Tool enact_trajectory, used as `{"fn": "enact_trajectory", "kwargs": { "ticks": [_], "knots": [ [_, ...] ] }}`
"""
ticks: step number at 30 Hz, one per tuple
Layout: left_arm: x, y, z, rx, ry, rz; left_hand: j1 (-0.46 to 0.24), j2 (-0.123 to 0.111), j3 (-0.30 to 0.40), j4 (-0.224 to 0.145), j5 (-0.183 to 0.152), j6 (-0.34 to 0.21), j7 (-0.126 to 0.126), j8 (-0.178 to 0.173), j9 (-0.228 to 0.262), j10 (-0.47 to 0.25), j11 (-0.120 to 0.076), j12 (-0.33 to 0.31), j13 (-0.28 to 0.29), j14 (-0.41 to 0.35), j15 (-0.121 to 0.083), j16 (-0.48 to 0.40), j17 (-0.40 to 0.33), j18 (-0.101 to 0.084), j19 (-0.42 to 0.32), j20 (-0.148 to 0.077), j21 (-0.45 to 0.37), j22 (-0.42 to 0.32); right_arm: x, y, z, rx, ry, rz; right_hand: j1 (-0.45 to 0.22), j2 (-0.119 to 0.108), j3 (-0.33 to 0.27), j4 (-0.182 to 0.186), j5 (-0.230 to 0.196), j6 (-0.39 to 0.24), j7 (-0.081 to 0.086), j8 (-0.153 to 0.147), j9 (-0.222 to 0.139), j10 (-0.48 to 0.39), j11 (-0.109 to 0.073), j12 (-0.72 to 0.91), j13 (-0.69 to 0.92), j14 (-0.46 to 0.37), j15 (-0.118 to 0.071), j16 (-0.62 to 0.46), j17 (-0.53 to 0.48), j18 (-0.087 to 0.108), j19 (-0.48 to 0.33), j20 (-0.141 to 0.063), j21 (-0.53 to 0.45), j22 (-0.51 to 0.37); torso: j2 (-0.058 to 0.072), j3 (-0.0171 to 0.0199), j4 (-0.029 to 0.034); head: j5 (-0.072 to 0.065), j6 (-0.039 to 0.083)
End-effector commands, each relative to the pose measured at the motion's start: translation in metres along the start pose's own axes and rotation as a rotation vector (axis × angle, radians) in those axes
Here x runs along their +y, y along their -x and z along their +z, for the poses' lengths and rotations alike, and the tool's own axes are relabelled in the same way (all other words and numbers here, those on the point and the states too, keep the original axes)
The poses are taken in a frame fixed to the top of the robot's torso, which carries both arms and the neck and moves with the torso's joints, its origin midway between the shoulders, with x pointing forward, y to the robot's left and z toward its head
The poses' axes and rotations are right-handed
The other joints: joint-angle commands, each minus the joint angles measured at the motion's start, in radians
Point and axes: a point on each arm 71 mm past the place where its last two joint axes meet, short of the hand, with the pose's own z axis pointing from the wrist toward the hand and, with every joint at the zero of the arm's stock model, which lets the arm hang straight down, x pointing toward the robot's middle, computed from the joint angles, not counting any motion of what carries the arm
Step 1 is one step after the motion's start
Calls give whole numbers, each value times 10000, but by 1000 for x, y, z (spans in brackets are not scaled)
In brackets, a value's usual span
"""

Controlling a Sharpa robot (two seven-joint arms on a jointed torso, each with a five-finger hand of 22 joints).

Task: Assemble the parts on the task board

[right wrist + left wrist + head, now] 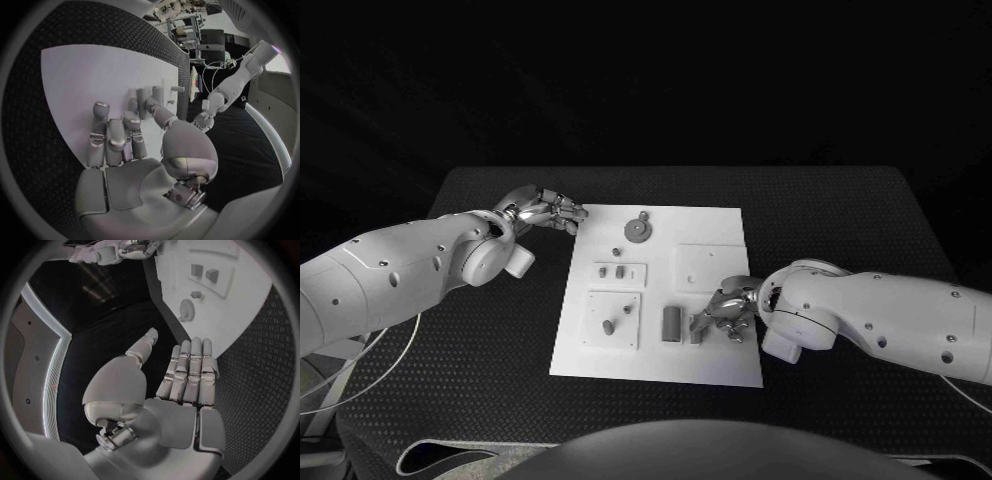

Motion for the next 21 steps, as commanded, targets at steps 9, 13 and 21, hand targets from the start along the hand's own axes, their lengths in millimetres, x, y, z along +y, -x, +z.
{"fn": "enact_trajectory", "kwargs": {
  "ticks": [9,13,21],
  "knots": [
    [-1,-2,1,155,-83,-88,-92,6,-13,-15,17,-72,7,9,-15,-48,-10,18,-10,31,53,-47,13,177,-21,0,39,-12,3,-3,1,41,296,41,-255,-271,7,53,33,-86,113,-93,-66,-8,10,-84,-37,-34,-75,-78,-50,128,98,-26,-52,121,-3,5,-4,7,-2],
    [-1,-2,1,155,-71,-88,-92,5,-13,-15,17,-73,7,9,-15,-48,-10,18,-11,31,53,-48,15,176,-22,0,39,-12,3,-2,1,37,293,39,-348,-427,25,90,33,-110,125,-112,-92,-32,21,-114,-59,-44,-68,-89,-76,128,115,-28,-69,114,-1,4,-4,7,5],
    [-1,-2,0,163,-72,-90,-96,3,-14,-13,16,-75,8,8,-16,-50,-9,17,-11,30,54,-52,19,176,-23,1,38,-13,3,-3,1,157,293,-63,-434,-621,79,119,33,-157,143,-144,-128,-58,38,-129,-64,-94,-56,-116,-157,128,119,-32,-100,105,-2,0,-2,5,3]
  ]
}}
